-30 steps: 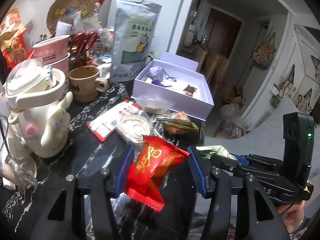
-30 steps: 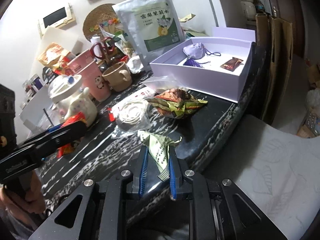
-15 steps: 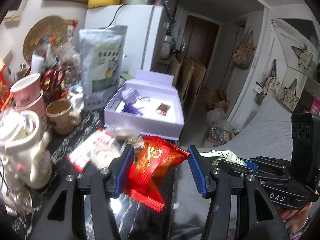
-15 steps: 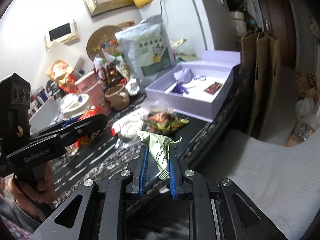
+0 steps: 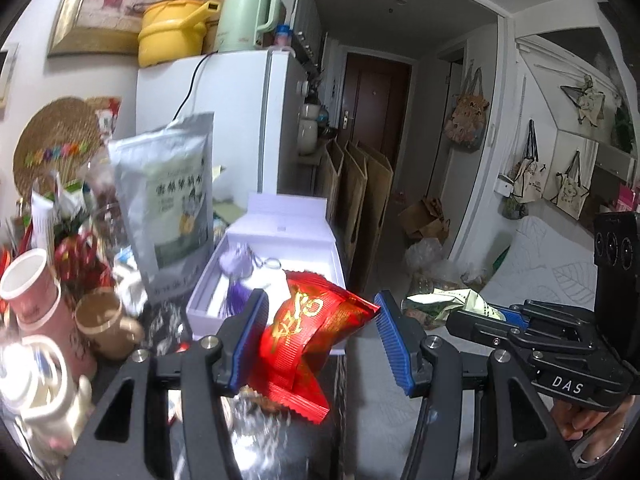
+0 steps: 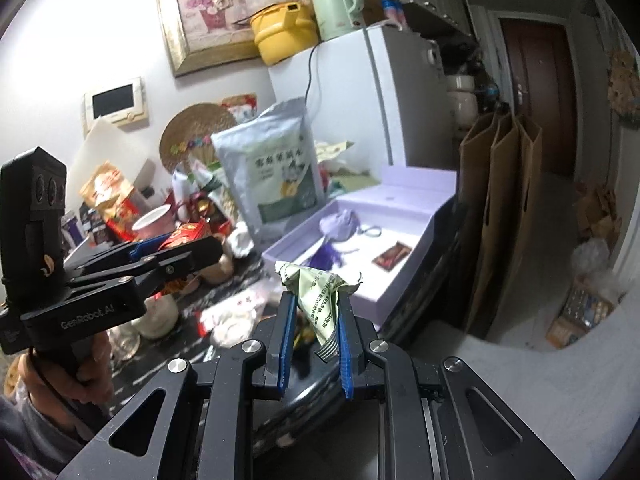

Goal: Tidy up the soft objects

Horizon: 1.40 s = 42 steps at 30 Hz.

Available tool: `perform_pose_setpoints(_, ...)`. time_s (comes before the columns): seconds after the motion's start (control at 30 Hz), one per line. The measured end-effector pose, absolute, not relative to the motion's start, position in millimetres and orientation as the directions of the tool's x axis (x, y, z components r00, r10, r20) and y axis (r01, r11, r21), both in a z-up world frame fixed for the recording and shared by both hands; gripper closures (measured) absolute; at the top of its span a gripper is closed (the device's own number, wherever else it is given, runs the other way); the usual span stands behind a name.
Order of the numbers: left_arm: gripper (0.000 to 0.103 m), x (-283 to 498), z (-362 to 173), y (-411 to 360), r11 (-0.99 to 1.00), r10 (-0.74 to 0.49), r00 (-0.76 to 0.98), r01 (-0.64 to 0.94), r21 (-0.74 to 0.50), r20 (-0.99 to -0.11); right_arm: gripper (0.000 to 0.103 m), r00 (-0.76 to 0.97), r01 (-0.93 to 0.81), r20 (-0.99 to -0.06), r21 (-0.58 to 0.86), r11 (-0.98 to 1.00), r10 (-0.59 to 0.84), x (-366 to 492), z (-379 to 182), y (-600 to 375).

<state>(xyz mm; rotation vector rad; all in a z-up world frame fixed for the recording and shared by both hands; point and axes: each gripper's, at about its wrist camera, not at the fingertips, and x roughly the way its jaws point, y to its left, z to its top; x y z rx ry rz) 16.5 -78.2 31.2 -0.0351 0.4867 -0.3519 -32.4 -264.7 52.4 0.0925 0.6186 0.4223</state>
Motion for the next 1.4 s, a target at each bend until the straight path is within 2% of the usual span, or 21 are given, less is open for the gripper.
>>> perform_pose_setpoints(0.57,0.048,112,67,-86,0.940,-0.328,0.867,0.338,-0.041,-0.374,0.084,0.815,-0.327,-0.447,0.169,0.930,0.368,48,81,-272)
perform_pose_setpoints(0.87,0.048,168,75,-90,0.949,-0.295,0.887,0.314,-0.005,-0.354,0.084,0.831,-0.325,-0.429,0.144,0.935,0.355,107,94,-271)
perform_pose_setpoints(1.17,0.048,228,68,-95,0.967,-0.211,0.900,0.250,0.055,-0.381,0.084,0.802,-0.342,-0.473,0.139,0.929,0.366,165,96,-267)
perform_pose_setpoints(1.4,0.048,268,47,-104,0.971,-0.169,0.877,0.227,0.077,-0.450,0.084,0.783,-0.341,-0.516,0.112,0.934,0.347,199,88,-261)
